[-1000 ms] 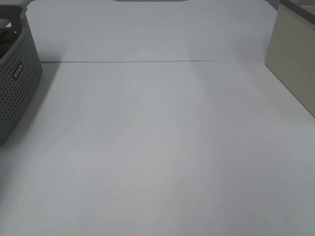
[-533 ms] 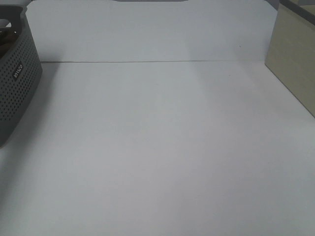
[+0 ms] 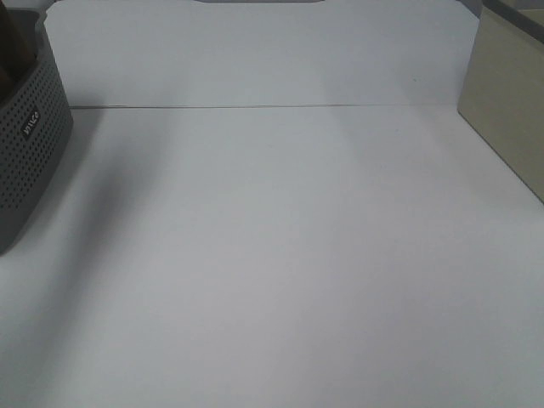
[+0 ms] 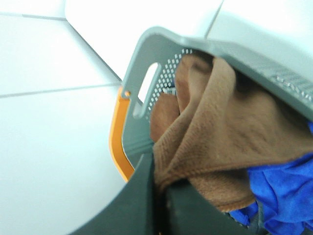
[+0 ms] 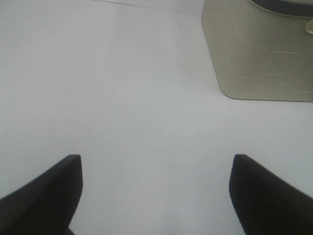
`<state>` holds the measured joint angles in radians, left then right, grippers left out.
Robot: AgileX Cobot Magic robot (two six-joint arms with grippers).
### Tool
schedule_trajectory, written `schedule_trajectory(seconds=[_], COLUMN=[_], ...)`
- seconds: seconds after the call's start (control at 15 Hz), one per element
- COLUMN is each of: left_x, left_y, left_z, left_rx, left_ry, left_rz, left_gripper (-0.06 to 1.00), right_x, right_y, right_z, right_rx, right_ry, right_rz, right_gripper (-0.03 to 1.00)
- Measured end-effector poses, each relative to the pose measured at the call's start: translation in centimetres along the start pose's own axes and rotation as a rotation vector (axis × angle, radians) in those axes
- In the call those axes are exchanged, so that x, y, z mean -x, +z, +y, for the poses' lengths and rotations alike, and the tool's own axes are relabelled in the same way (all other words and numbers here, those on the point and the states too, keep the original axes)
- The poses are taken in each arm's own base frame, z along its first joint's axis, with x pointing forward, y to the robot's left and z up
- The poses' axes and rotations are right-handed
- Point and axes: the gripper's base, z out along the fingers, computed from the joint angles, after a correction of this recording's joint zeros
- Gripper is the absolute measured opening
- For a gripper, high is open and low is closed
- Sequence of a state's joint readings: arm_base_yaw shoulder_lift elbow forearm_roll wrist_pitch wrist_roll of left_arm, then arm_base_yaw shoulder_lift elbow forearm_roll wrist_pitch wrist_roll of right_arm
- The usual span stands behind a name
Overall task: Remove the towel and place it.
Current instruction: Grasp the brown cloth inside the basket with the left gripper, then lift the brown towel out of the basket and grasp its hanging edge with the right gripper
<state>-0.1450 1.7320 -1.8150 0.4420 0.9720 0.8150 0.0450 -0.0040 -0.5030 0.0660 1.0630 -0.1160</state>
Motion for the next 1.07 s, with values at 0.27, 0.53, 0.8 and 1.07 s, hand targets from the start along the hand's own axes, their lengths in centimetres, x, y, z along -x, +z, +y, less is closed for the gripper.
schedule_trajectory(seconds=[0.27,0.53,0.8,1.07], left_x=[1.9,3.6,7.0,10.8], left_y=[-5.4,-11.5,-15.9,-19.9], left_z=[-0.1,-0.4,-2.5,-6.0], left_rx=[0.066,0.162,0.198,0.180], left_ry=[0.007,0.007,0.030,0.122], left_rz=[-0.118,-0.292,-0.486,-0.692], left_gripper=[0.00,0.00,0.00,0.00], right_x=[0.0,0.0,0.0,3.9], right_y=[0.0,0.0,0.0,2.4], right_z=[0.0,0.0,-0.2,0.4], right_rx=[0.000,0.000,-0.019,0.102], right_ry=[0.000,0.000,-0.001,-0.109], right_rz=[0.000,0.000,0.005,-0.002], right_gripper=[0.79,0.79,0.79,0.74])
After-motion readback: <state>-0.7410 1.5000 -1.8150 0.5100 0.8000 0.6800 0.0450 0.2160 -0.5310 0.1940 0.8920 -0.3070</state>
